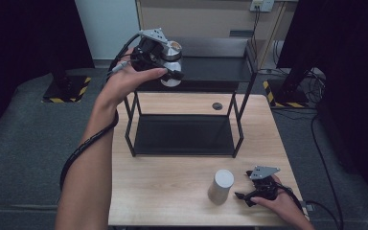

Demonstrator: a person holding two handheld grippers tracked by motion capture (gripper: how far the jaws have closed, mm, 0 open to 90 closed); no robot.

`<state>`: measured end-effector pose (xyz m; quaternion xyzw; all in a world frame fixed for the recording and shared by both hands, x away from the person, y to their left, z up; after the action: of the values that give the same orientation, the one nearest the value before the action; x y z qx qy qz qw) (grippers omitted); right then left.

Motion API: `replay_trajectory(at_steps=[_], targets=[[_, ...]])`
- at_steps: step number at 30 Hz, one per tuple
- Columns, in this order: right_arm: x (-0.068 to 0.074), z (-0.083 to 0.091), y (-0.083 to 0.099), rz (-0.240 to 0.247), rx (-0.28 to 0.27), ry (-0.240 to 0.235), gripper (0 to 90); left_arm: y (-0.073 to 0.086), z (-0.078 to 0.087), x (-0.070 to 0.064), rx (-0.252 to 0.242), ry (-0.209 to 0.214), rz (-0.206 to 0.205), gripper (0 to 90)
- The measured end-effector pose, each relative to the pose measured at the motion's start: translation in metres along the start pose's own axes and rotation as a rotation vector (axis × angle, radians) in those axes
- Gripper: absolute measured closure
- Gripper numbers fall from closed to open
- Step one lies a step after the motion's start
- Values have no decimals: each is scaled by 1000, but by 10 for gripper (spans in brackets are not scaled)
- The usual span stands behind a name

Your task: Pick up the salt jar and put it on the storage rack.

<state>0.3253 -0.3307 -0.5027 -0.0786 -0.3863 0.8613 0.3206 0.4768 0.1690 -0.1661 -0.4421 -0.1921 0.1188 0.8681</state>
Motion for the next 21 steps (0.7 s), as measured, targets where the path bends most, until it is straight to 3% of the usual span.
replay_trajectory(at_steps=[15, 21], targets=[[0, 0, 0, -1, 0, 0, 17, -9, -8, 3, 22, -139, 105, 299], [0, 0, 0, -1, 0, 0, 17, -12, -13, 2, 29, -216, 153, 299]])
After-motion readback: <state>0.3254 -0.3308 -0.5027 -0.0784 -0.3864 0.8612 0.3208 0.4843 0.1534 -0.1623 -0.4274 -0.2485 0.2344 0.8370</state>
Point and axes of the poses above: each handheld gripper's, and its own axes: z roughly backward along the jaws, y roughly out of its underside, x roughly to its left, the point moved 7 cm from there along -z, roughly forward along the jaws, and after that the axes turned 9 degrees about -z, right-handed, at the moved point
